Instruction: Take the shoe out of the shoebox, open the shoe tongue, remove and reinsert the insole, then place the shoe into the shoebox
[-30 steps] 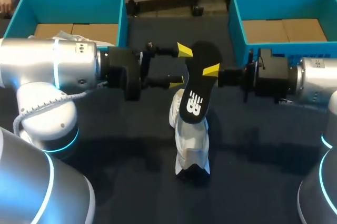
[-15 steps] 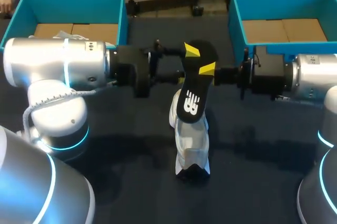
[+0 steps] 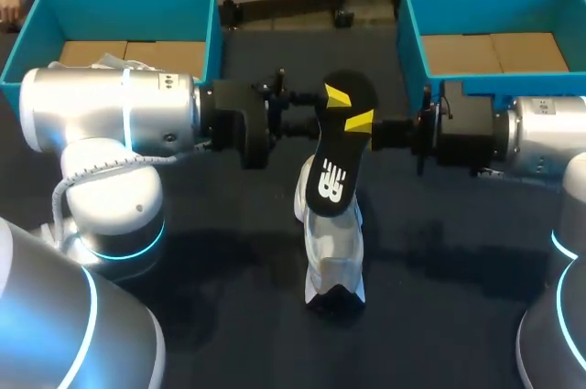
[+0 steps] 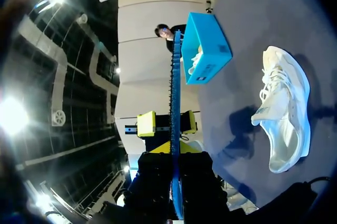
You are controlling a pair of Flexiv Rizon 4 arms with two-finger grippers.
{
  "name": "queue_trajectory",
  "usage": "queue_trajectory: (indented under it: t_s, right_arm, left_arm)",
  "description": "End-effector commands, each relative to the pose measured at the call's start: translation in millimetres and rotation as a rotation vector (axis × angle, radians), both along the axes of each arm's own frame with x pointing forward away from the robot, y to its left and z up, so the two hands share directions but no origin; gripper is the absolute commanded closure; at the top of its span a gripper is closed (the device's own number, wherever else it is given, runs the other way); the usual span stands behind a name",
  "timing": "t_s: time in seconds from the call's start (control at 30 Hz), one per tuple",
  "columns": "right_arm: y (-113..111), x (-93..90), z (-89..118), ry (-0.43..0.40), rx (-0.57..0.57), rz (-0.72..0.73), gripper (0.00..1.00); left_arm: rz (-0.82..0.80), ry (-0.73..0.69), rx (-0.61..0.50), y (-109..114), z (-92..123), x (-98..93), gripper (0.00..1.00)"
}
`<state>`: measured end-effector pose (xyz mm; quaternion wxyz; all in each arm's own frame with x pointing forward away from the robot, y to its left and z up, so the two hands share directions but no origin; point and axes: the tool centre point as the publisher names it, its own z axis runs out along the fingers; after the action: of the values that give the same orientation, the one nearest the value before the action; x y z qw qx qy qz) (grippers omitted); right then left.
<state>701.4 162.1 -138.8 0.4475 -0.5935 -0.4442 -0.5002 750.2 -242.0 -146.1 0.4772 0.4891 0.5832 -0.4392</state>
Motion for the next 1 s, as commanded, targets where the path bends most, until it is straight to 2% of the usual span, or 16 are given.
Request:
queue_trajectory:
  t_s: [0.03,0.1,0.37,0.67,0.8,0.93,1.0]
  right_arm:
    - [0.2,-1.7,1.5,0.002,-0.003,0.004,1.00]
    - [0.5,-1.9,1.6,0.002,-0.002,0.008,1.00]
    - [1.4,-1.4,1.4,0.003,0.002,0.021,1.00]
    - [1.7,-0.9,0.4,0.001,0.006,0.026,1.00]
    - [1.5,-0.7,0.2,-0.001,0.007,0.025,1.00]
    - [1.3,-0.8,0.0,0.000,0.007,0.024,1.00]
    - [1.2,-0.9,-0.5,0.001,0.007,0.025,1.00]
  left_arm:
    - [0.003,-0.002,-0.005,-2.1,-3.3,0.8,0.66]
    - [0.004,-0.002,-0.006,-2.4,-4.0,1.3,0.67]
    - [-0.003,-0.010,-0.018,-3.5,-5.1,2.0,0.84]
    - [-0.016,-0.011,-0.027,-7.3,-5.3,-2.7,0.82]
    - [-0.020,-0.009,-0.027,-7.8,-6.3,-3.5,0.85]
    - [-0.018,-0.007,-0.024,-7.6,-8.0,-3.7,0.90]
    - [-0.017,-0.005,-0.023,-7.5,-8.5,-3.6,0.98]
